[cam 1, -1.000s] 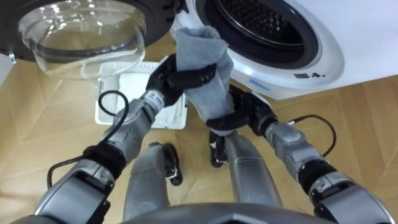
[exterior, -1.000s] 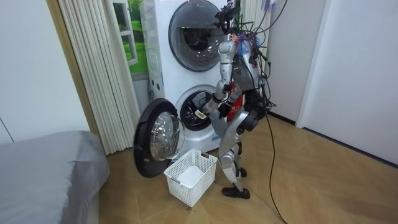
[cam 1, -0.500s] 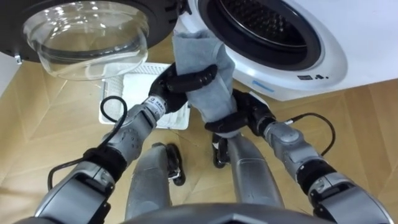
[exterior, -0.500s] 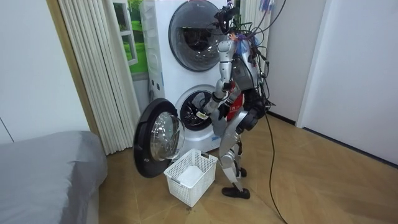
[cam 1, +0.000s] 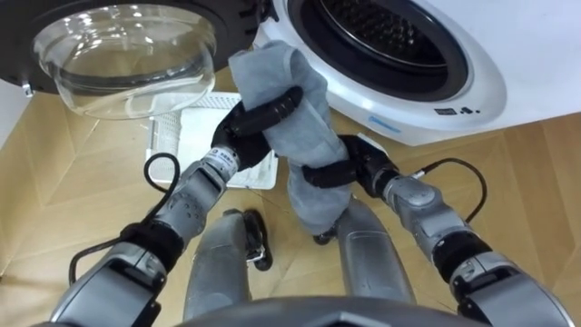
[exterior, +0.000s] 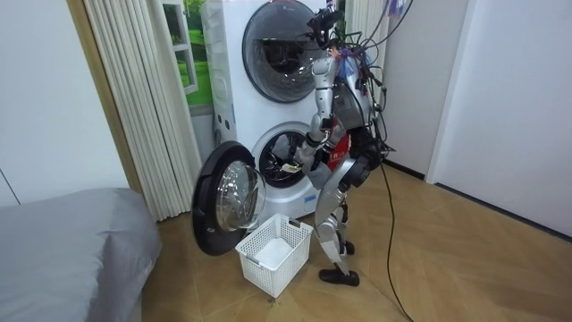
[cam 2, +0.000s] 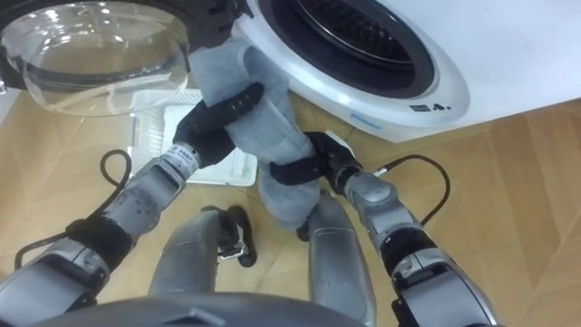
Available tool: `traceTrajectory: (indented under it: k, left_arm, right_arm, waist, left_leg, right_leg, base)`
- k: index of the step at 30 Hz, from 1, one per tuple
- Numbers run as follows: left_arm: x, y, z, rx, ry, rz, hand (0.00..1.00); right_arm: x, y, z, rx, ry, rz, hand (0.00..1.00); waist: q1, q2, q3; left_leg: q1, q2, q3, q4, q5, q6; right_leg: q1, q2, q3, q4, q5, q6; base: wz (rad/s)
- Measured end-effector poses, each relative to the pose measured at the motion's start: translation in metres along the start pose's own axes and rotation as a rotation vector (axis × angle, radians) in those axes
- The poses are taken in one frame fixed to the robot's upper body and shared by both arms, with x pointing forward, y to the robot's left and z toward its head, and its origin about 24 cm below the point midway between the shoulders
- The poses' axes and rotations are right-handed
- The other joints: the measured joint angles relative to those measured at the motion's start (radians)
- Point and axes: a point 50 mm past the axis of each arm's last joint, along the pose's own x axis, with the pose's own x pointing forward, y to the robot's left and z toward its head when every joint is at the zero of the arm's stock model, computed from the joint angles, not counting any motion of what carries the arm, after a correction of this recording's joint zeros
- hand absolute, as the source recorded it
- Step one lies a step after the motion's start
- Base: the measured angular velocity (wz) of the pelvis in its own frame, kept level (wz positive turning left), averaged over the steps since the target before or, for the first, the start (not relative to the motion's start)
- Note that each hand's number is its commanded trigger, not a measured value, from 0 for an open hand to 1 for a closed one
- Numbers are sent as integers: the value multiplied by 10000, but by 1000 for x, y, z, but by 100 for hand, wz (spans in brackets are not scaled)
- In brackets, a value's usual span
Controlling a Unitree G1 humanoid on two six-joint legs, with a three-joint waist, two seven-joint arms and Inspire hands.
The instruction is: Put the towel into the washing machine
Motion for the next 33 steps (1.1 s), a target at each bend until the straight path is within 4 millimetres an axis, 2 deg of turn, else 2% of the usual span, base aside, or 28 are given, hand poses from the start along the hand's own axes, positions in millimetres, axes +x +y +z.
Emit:
traceTrajectory:
  k: [6,12,16,18,21,23,28,30,31,32,33]
  left_arm:
    - [0,0,1,-270,-211,41,0]
    - [-4,6,-3,-504,-241,326,0]
    - [-10,18,-4,-659,-336,919,0]
    - [-17,28,-7,-540,-224,1564,0]
    - [-29,46,-11,689,372,3018,0]
    - [-38,55,-14,2257,1078,3905,0]
    - [-51,69,-17,4708,1859,5361,0]
    - [-57,74,-20,5029,2066,5807,0]
    - [-59,76,-20,5210,2105,6026,0]
    - [-62,79,-17,5358,2084,6233,0]
    - [-64,81,-17,5385,2076,6340,0]
  right_arm:
    - [1,0,1,-2,-57,7,100]
    - [-1,-2,-8,214,403,-390,100]
    - [-2,-6,-11,461,505,-761,100]
    - [-4,-12,-15,924,597,-1118,100]
    - [-9,-25,-21,1936,673,-2059,100]
    - [-13,-37,-26,2583,843,-2908,100]
    - [-21,-62,-27,3589,968,-4064,100]
    - [-25,-74,-24,3859,871,-4518,100]
    - [-26,-83,-20,4076,775,-4799,100]
    - [-27,-91,-14,4210,712,-5106,100]
    - [-27,-95,-12,4263,683,-5239,100]
  waist:
    - [1,-1,1]
    - [97,1,3]
    - [369,13,11]
    - [534,14,11]
    - [844,59,38]
    - [1027,67,40]
    - [1322,65,45]
    - [1371,12,77]
    - [1371,-39,109]
    - [1403,-146,176]
    - [1415,-182,196]
  left_leg:
    - [-10,0,-14,-20,4,-6]
    - [238,1,-65,-116,9,-12]
    - [224,-8,-82,-151,16,-15]
    - [234,-28,-84,-198,26,-19]
    - [168,-35,-106,-218,39,-17]
    - [190,-210,-180,-411,148,12]
    - [165,-399,-184,-624,304,76]
    - [207,-535,-209,-757,406,116]
    - [192,-591,-234,-833,482,148]
    - [151,-683,-242,-835,510,145]
    - [111,-693,-245,-819,515,150]
  right_leg:
    - [17,2,-21,-48,-2,2]
    - [318,4,-94,-185,-1,1]
    - [313,-25,-159,-194,1,0]
    - [312,-54,-208,-203,-3,-4]
    - [285,-85,-305,-219,-7,-12]
    - [277,-251,-395,-208,-59,9]
    - [255,-503,-575,-185,-82,25]
    - [239,-646,-547,-107,-114,67]
    - [181,-765,-536,-46,-127,85]
    - [97,-799,-490,-26,-128,88]
    - [63,-807,-487,-16,-129,88]
  base:
    - [0]
    - [1]
    - [1]
    - [0]
    - [4]
    - [21]
    - [15]
    - [15]
    - [15]
    - [12]
    - [7]
